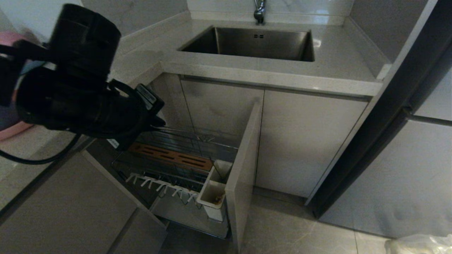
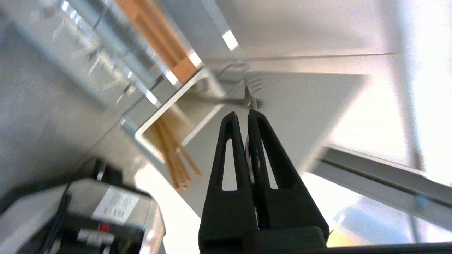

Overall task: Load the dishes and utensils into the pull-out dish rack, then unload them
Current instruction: Take the fork out of the cupboard

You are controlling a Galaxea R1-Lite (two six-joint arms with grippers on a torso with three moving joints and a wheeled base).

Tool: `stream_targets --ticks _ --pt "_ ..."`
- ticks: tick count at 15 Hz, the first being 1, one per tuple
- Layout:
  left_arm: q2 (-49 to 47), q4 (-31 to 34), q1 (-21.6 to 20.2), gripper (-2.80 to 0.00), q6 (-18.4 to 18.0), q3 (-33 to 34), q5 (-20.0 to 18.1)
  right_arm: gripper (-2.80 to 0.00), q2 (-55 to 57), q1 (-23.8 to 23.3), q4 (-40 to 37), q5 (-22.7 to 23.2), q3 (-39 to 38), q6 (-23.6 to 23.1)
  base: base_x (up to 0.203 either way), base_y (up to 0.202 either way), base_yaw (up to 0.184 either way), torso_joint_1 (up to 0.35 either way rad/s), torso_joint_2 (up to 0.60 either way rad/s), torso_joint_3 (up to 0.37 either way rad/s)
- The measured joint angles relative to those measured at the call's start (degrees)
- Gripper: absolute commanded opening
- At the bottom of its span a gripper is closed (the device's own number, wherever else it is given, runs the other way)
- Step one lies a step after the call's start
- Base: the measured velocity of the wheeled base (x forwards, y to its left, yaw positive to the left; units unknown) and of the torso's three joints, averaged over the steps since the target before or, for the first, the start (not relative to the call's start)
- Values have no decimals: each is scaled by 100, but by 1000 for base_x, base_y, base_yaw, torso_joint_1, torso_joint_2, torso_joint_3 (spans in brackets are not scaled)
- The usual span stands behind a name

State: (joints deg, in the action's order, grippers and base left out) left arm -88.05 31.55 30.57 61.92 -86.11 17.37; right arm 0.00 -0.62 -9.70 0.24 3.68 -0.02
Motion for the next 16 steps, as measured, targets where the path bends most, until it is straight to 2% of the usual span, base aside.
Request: stream_targets --ticks 5,7,9,12,16 --pt "1055 35 -68 -280 -590 -341 414 -280 0 0 0 0 0 0 0 0 0 0 0 0" --pt "1329 151 -331 -280 -694 -469 687 -280 0 0 0 0 0 0 0 0 0 0 0 0" --pt "1564 157 -687 -280 -1007 -600 788 -280 0 0 0 0 0 0 0 0 0 0 0 0" --pt "1855 184 -1651 -280 -1122 -605 804 -280 0 0 0 0 0 2 0 0 0 0 0 0" --pt "2177 74 -3004 -280 -1123 -266 796 -280 0 0 0 0 0 0 0 0 0 0 0 0"
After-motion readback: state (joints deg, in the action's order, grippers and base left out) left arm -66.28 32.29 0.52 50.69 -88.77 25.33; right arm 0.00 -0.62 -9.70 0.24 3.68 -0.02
